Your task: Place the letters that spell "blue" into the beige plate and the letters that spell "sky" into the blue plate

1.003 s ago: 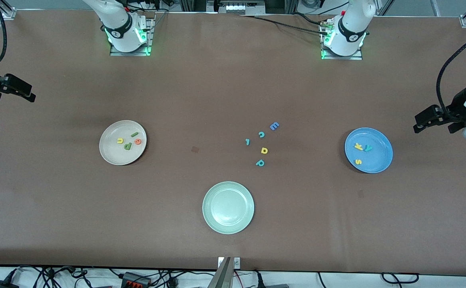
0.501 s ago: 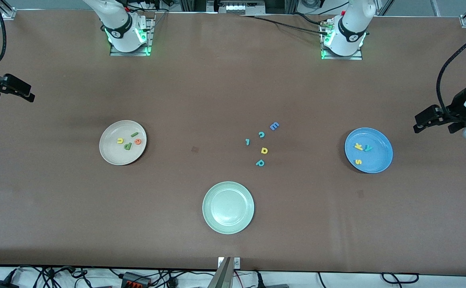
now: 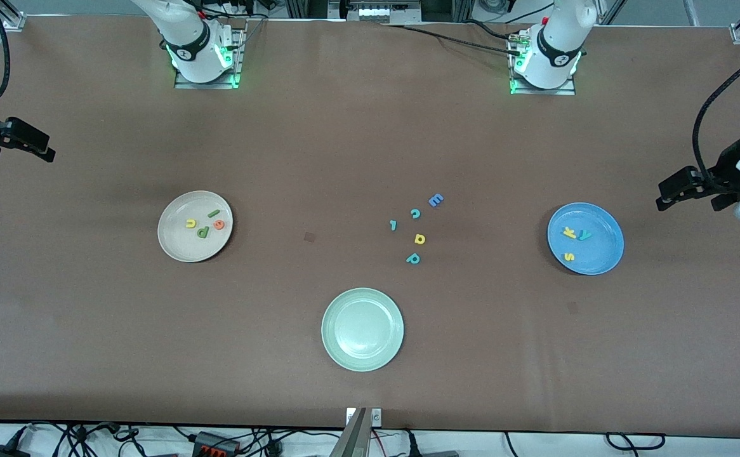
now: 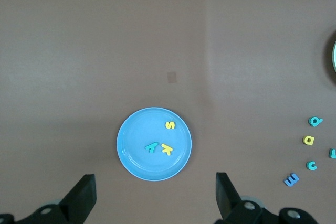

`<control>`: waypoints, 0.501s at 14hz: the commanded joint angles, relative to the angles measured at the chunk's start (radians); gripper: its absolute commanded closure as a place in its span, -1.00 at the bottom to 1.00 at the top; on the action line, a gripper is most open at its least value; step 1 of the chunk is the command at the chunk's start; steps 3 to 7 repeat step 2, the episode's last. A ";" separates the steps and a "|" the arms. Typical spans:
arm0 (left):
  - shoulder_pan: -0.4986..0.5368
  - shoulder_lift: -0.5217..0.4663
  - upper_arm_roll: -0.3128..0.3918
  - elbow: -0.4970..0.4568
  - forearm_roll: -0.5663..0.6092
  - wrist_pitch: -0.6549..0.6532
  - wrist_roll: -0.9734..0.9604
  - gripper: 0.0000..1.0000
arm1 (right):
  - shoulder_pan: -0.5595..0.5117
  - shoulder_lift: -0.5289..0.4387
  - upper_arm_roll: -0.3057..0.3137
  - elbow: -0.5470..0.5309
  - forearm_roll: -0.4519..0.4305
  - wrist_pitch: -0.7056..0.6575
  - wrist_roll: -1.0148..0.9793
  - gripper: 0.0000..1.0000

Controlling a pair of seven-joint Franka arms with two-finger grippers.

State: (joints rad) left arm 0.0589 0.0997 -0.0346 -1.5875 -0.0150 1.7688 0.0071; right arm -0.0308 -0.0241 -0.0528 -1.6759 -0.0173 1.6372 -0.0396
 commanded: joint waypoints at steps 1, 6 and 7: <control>0.004 0.012 -0.001 0.031 -0.008 -0.022 -0.007 -1.00 | -0.003 -0.014 0.004 -0.010 -0.015 0.001 0.001 -1.00; 0.004 0.014 -0.001 0.031 -0.008 -0.022 -0.007 -1.00 | -0.003 -0.014 0.004 -0.010 -0.015 0.001 0.001 -1.00; 0.004 0.014 -0.001 0.031 -0.008 -0.022 -0.007 -1.00 | -0.003 -0.014 0.004 -0.010 -0.015 0.001 0.001 -1.00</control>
